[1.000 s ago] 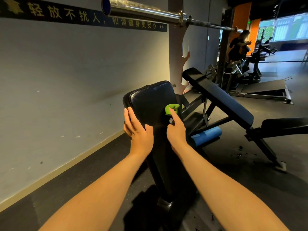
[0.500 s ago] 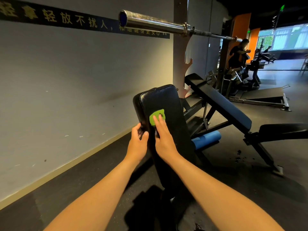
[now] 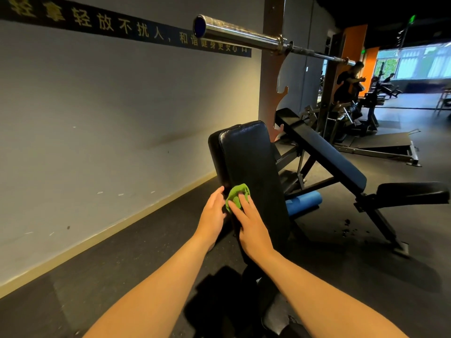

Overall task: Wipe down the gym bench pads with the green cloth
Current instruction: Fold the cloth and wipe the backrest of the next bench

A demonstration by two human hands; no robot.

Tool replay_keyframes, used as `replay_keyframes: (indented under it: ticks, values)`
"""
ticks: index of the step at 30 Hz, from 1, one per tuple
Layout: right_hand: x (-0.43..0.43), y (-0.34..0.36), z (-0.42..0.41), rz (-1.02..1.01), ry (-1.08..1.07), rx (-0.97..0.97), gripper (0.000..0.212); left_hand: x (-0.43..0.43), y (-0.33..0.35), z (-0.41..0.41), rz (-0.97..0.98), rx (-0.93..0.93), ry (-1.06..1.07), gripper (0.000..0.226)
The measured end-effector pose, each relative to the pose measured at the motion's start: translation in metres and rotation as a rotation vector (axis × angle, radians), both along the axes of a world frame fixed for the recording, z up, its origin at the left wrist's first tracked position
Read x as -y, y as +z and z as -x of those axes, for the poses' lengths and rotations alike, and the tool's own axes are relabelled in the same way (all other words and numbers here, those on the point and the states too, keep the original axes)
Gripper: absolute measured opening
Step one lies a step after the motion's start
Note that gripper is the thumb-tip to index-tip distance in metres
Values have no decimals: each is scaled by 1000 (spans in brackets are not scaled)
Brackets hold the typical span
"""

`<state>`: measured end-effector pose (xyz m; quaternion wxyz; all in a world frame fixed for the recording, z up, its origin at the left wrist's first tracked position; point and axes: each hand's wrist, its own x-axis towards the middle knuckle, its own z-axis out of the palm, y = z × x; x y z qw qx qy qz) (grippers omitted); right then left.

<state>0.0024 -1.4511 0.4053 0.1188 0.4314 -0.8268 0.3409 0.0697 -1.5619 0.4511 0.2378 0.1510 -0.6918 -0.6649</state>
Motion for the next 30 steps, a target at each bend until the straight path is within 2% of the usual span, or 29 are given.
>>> replay_keyframes:
  ticks: [3, 9, 11, 15, 18, 20, 26, 30]
  values:
    - [4, 18, -3, 0, -24, -41, 74, -4, 0, -11, -11, 23, -10, 46]
    - [47, 106, 4, -45, -38, -326, 71, -2, 11, -17, -20, -38, 49, 50]
    - [56, 106, 6, -136, -104, -438, 72, 1, 18, -19, -14, -66, 80, 49]
    - [44, 60, 3, -382, -152, -650, 63, 9, 19, -24, 0, -90, 101, 49]
    - [30, 39, -3, -476, -132, -627, 61, 10, 13, -26, -1, -52, 77, 49]
    - [31, 50, -2, -447, -99, -608, 64, 11, 10, -26, -23, -28, 82, 49]
    - [61, 140, 18, -371, -23, -699, 63, 7, 17, -13, -285, 12, 28, 49]
    - [61, 126, 23, -373, -23, -745, 52, 11, 8, 2, -415, 2, 81, 63]
